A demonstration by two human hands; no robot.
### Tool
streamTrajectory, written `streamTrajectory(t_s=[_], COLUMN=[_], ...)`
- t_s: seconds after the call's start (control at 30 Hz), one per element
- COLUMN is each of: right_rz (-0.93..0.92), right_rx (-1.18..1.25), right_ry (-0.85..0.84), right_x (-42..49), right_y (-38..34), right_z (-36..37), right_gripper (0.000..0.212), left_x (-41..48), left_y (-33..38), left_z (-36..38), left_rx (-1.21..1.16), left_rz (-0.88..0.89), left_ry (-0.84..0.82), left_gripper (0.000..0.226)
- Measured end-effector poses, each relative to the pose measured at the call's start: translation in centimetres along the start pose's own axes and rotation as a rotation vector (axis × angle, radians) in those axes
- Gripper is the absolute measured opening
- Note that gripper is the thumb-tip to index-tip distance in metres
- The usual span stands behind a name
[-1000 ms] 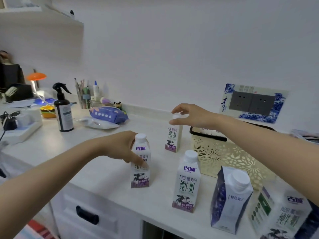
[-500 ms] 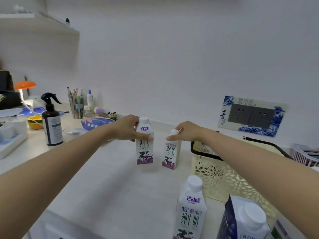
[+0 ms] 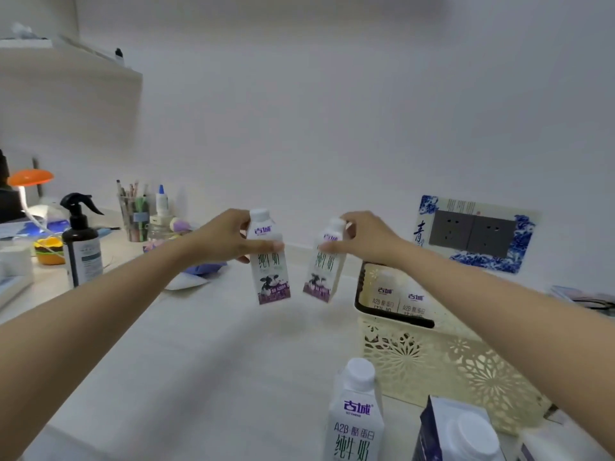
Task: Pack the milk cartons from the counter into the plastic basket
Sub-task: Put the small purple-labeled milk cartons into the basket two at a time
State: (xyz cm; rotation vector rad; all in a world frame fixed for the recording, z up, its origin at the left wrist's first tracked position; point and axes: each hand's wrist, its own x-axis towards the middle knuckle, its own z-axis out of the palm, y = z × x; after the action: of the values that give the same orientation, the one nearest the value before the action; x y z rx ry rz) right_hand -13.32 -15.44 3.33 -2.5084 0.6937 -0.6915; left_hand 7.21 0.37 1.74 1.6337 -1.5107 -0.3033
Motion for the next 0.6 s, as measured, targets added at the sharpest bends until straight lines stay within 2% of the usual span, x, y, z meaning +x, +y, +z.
streamTrajectory(t_s=[0.13,0.2,0.37,0.6], right_rz=[-0.067,-0.101,-0.053,0.037], right_rx=[0.101,0.104,0.013,0.043], right_ry=[0.178,0.205,0.147,0.045], right_x=[-1.6,-2.9,-7.1,-10.2], right_y=[-1.3,-1.3,0.8,6.6], right_z=[-6.7,-9.8,-13.7,-12.2], right_gripper=[0.044,0.044,0.038,0.042], left_x=[1.9,3.0,5.3,6.7], left_y=[4.5,7.1,11.9,11.6], left_z=[0.3,0.9,4.9,12.0], left_rx=[-0.033,-0.049,-0.089,-0.082], left_rz=[0.13,0.191,0.258,0.224], left_ry=[0.082,0.108,0.011,-0.186], left_gripper=[0.02,0.023,0.038,0.035])
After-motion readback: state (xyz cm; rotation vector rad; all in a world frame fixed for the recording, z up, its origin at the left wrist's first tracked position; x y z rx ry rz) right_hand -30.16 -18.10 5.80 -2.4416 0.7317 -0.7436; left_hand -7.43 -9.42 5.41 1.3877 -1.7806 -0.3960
